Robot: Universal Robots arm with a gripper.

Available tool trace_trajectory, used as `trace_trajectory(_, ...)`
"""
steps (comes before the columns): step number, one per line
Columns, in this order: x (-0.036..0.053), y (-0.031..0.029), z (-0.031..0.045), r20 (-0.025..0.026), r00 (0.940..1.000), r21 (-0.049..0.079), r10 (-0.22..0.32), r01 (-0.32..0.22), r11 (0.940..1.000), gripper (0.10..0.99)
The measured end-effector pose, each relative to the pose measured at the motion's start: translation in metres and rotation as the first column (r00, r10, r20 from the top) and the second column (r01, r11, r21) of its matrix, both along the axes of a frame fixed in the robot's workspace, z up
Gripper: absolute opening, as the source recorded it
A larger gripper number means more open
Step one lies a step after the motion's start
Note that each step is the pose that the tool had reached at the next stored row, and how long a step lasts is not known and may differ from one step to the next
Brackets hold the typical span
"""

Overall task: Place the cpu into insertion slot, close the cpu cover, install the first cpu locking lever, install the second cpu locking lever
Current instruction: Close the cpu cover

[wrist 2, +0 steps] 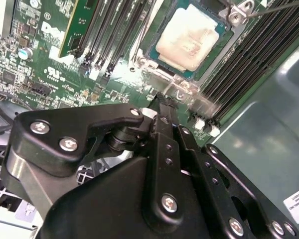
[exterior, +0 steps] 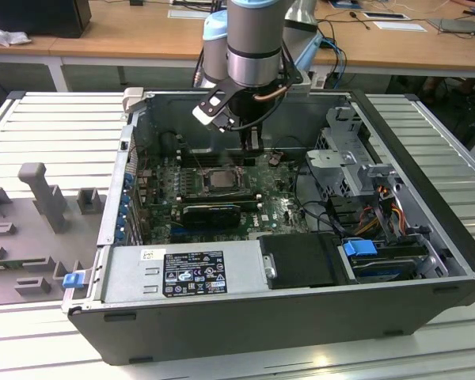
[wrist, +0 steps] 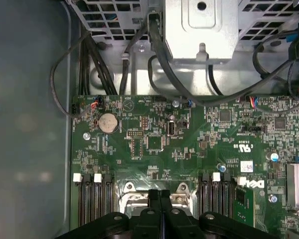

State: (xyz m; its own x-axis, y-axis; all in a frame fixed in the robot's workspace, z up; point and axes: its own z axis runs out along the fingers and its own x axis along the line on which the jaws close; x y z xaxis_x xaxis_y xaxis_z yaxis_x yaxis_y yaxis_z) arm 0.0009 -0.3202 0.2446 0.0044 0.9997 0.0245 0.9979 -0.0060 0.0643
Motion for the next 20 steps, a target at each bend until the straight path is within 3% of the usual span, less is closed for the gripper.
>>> trace_trajectory(8,-0.0083,0.0000,-0.0012,0.0001,1.0000,0.000,0.000,0.000,1.0000,0.106)
trace_trajectory(12,-0.0127,0.0000,-0.0109,0.0000,1.0000,0.000,0.006,-0.006,1.0000,0.106)
trace_trajectory(20,-0.0384,0.0000,-0.0140,0.0000,0.9998,0.002,0.018,-0.018,0.9998,0.106)
